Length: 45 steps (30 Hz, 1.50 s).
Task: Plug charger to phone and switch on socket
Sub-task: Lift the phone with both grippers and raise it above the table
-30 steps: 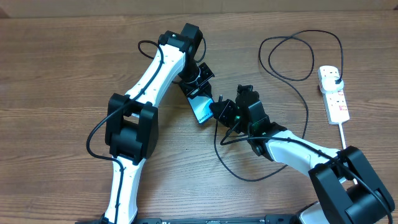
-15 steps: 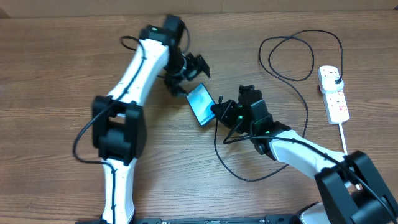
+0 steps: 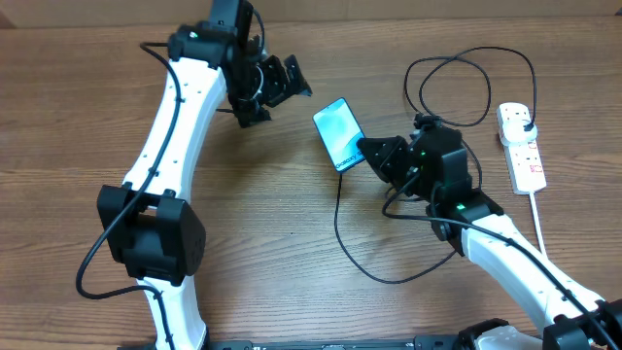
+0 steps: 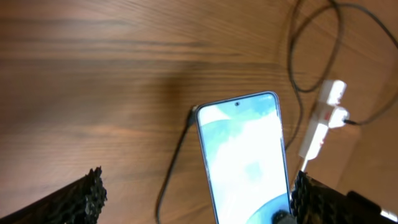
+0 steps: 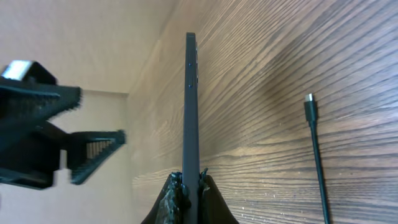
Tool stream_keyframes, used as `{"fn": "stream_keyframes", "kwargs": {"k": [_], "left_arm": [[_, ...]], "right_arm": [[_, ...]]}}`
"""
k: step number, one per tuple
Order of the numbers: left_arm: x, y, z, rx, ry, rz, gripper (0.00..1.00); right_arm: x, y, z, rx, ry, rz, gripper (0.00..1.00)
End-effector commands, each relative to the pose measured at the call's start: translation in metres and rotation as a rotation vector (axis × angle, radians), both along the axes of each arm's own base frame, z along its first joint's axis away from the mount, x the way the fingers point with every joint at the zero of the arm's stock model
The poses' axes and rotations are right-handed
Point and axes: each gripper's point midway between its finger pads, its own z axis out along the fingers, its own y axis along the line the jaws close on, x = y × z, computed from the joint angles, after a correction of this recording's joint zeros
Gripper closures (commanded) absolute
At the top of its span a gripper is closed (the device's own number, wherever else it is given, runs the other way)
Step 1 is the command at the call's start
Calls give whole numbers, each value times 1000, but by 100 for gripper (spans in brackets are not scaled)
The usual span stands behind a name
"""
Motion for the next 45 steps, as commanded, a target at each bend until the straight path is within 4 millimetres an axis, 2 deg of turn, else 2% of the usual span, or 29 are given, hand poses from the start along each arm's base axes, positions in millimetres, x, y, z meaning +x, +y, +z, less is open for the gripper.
{"fn": "stream_keyframes", "kwargs": {"k": [1,9,14,16,21,24,30,34,39,45], "left_arm": [[-9,-31,-8,-126,-13,-110,0],[-13,-64,-42,-377,-81,-223,0],[-19,-68,-63,-420,-91,-235,0],[-21,-74,-64,-459,-115,-255,0],[-15,-89,-50,-542,-208,-255,0],[-11,-91,-45,-574,-252,-241,0],[-8,-85,-49,-644,-290,-177,0],[-4,-86,-32,-729,-355,-140,0],[0,-92,-7,-812,-433,-97,0],[1,-101,3,-843,-439,-62,0]], "right_arm": [[3,-3,19,61,-15,11,96],[14,-36,15,67,5,-61,96],[19,-48,14,69,7,-90,96],[20,-49,13,68,7,-95,96],[25,-45,5,79,14,-76,96],[28,-43,3,94,6,-56,96],[37,-38,21,124,-88,-25,96],[37,-36,19,133,-79,-18,96],[39,-26,28,180,-112,16,96],[40,-18,40,196,-162,36,96]]}}
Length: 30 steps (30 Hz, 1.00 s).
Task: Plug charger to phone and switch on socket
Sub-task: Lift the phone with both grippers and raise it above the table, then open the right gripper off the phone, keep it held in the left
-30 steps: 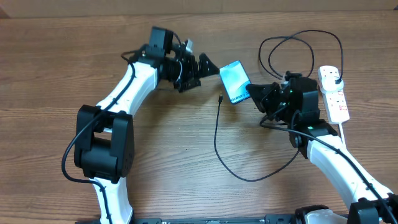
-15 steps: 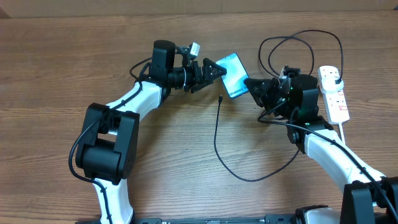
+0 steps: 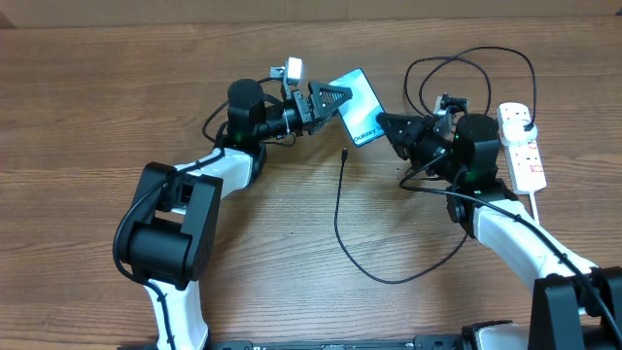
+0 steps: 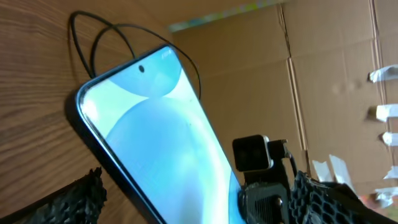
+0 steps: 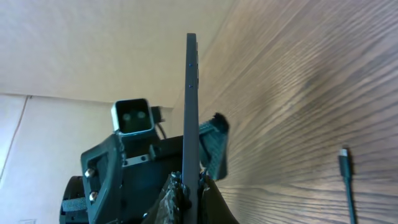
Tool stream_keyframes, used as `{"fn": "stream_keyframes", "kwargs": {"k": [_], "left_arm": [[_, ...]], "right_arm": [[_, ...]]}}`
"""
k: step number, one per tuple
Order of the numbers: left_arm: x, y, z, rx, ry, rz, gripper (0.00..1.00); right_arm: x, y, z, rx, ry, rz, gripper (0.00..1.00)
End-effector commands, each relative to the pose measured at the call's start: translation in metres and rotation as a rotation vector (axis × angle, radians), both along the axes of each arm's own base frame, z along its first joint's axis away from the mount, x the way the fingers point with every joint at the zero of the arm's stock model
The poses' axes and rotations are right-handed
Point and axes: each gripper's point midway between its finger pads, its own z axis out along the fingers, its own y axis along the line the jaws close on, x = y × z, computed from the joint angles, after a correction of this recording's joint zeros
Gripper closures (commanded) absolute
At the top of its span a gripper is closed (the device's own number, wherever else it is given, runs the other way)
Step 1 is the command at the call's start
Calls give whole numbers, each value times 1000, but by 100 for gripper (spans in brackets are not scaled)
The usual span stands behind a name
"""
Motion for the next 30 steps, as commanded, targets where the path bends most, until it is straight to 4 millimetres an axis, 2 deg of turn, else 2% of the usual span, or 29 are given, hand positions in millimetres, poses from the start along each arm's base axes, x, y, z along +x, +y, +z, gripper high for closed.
{"fn": "stream_keyframes", "kwargs": {"k": [1,4,8,10,11,13,17,18,19,24,30], "left_arm": [[-3,-8,17,-49,46,31,0],[-4,-15,35,-108,23,40,0],[-5,-19,39,-144,79,43,2],[-6,-20,43,-163,87,39,9],[-7,-20,50,-188,80,34,17],[-8,-19,59,-217,71,29,27],[-10,-18,68,-246,59,23,41],[-9,-18,68,-248,62,23,53],[-10,-18,68,-249,64,23,59],[-10,-18,69,-258,80,21,65],[-9,-17,72,-267,74,24,64]], "right_arm": [[0,11,19,27,-52,35,97],[0,16,20,22,-57,32,96],[2,20,21,17,-78,29,96],[3,19,19,12,-75,18,96],[4,18,18,7,-76,11,96],[6,16,16,2,-71,-3,96],[8,13,15,-5,-70,-24,96],[9,12,15,-8,-70,-34,96],[10,11,15,-10,-70,-41,96],[16,3,14,-22,-70,-94,96],[21,-4,14,-14,-59,-148,96]]}}
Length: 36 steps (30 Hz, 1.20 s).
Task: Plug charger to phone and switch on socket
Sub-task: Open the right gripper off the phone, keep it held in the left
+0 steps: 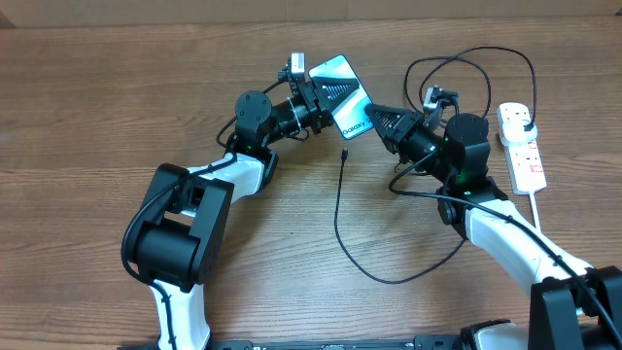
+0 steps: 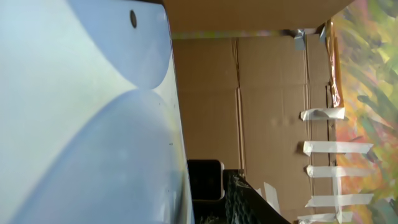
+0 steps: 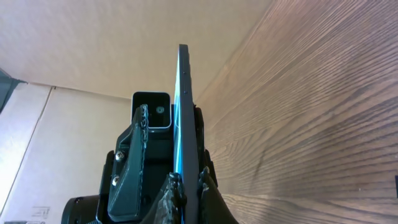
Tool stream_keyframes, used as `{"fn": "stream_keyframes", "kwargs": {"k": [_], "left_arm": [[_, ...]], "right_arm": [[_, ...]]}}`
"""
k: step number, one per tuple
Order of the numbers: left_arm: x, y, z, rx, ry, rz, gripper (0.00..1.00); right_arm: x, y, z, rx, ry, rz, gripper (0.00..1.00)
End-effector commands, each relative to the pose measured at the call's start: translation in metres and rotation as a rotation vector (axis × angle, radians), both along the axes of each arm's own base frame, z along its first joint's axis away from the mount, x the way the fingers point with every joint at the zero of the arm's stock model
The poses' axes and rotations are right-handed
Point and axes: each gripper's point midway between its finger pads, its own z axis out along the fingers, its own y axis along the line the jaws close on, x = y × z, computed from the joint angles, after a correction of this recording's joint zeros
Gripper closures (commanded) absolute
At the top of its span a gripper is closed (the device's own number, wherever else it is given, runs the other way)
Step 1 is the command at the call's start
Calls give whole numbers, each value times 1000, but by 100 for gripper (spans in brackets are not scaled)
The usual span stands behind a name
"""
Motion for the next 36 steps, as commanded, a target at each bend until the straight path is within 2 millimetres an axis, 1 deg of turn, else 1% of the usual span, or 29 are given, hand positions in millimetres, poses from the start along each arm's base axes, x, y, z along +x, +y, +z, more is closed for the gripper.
{"fn": "stream_keyframes", "kwargs": {"k": [1,3,5,8,12,13,14,19,20,22,23,24,26,29,30,32,35,36], "left_arm": [[-7,-1,25,-28,-64,-20,64],[-7,0,24,-28,-63,-19,64],[-7,0,24,-28,-63,-17,65],[-6,0,23,-25,-56,-16,75],[-4,2,22,-24,-53,-11,88],[-4,3,22,-23,-53,-9,93],[-3,4,22,-23,-53,-7,96],[-2,6,22,-23,-53,-2,96],[-1,7,22,-22,-51,0,96],[1,9,19,-16,-37,3,95],[1,10,16,-11,-26,0,96],[2,11,13,-2,-9,-4,96],[3,15,6,16,16,-17,96],[3,22,-5,49,39,-37,96],[3,27,-9,62,45,-47,96],[4,35,-14,82,44,-60,96],[3,51,-23,106,66,-94,96],[2,57,-25,112,68,-105,96]], "right_arm": [[17,-22,-7,-20,25,-145,97],[17,-22,-5,-19,18,-148,97],[19,-22,0,-9,-4,-148,96],[19,-21,5,14,-10,-149,96],[17,-18,5,18,-9,-131,96],[16,-16,5,18,-9,-118,96],[16,-16,6,19,-9,-111,96],[13,-12,6,24,-10,-84,96],[11,-9,8,22,-18,-66,83],[7,-2,14,2,-71,-5,51],[4,0,16,-8,-95,21,47],[2,0,19,-16,-113,41,34],[-1,-1,24,-24,-139,65,21],[-7,-3,38,-51,-208,102,19],[-10,-4,43,-66,-230,112,15],[-17,-4,50,-107,-268,127,12],[-30,-7,53,-188,-292,141,10],[-35,-9,51,-222,-289,144,10]]}}
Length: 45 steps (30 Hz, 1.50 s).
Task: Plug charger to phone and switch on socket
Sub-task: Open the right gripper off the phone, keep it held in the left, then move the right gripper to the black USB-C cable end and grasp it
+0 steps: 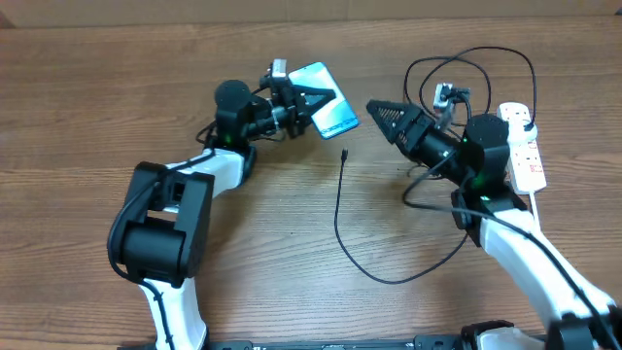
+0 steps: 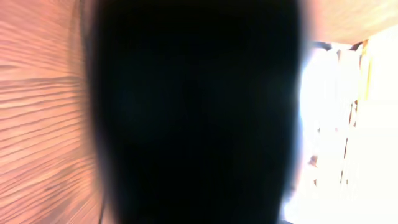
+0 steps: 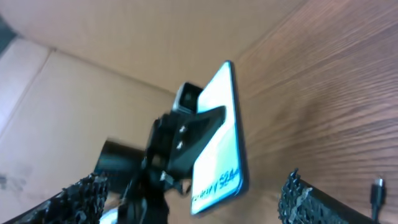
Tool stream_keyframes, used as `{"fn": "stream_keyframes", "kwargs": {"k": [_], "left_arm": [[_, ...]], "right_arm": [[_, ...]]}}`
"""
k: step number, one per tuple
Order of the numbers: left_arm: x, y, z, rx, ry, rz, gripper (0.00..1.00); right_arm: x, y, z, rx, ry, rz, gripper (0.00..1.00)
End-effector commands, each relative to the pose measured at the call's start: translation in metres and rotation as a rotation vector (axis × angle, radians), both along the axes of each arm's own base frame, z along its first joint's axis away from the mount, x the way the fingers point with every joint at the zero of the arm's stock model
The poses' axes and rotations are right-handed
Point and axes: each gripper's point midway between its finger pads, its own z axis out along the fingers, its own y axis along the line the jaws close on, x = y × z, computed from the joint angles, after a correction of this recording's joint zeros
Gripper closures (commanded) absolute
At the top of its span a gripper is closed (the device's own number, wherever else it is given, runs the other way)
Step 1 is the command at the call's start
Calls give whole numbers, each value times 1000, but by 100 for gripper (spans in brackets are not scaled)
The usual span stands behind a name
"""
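Note:
The phone [image 1: 328, 115], its light blue screen lit, is held off the table at the back centre by my left gripper [image 1: 303, 103], which is shut on its left end. In the left wrist view the phone [image 2: 193, 112] is a dark blur filling the frame. My right gripper [image 1: 381, 110] is open, a short way right of the phone. In the right wrist view the phone [image 3: 217, 140] shows between its spread fingertips [image 3: 300, 186]. The charger cable's loose plug [image 1: 344, 154] lies on the table below the phone. The white socket strip [image 1: 531, 163] lies at the far right.
The black cable [image 1: 337, 219] runs from the plug down the table's middle, curves under my right arm and coils in loops [image 1: 466, 73] at the back right. A white charger [image 1: 515, 117] sits in the strip's top socket. The tabletop [image 1: 78, 126] is brown wood.
My right gripper has let go of the phone, opened and drawn back to the right. The left gripper keeps the phone alone and has shifted it slightly left.
First my right gripper held the phone by its edge near the table's middle, and the left hung open apart. Then the left gripper stood open around the raised phone. Then both gripped it. Now only the left holds it.

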Motion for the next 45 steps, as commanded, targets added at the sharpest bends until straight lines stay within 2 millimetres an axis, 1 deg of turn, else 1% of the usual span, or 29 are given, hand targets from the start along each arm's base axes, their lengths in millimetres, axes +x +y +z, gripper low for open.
{"fn": "stream_keyframes", "kwargs": {"k": [1,5,9,10,14,15,19,22,26,28,32,37,45], "left_arm": [[-10,18,13,16,-82,-89,96],[-12,38,10,17,-59,-119,96],[-11,53,9,12,-50,-124,96],[-10,58,9,11,-45,-120,96],[-10,68,6,8,-15,-117,96],[-9,71,6,8,-14,-117,96],[-7,79,6,9,-15,-102,96],[-3,90,6,12,-21,-78,96],[2,106,4,16,-25,-46,96],[3,111,5,17,-27,-41,96],[1,114,5,16,-32,-50,96],[1,114,5,19,-41,-49,96],[-1,113,5,20,-50,-61,96]], "right_arm": [[-15,-2,18,-121,-128,33,9],[-26,-2,2,-227,-98,34,7],[-34,11,-20,-343,-73,44,7],[-36,14,-28,-399,-70,32,8],[-40,27,-46,-522,-74,16,7],[-40,32,-57,-559,-59,13,7],[-33,42,-78,-618,-21,40,7],[-23,45,-91,-679,27,56,9],[-7,47,-106,-769,84,64,15],[-1,50,-113,-815,98,73,19],[9,52,-135,-891,153,80,23],[14,51,-165,-934,211,89,29],[22,49,-181,-949,222,56,31]]}}
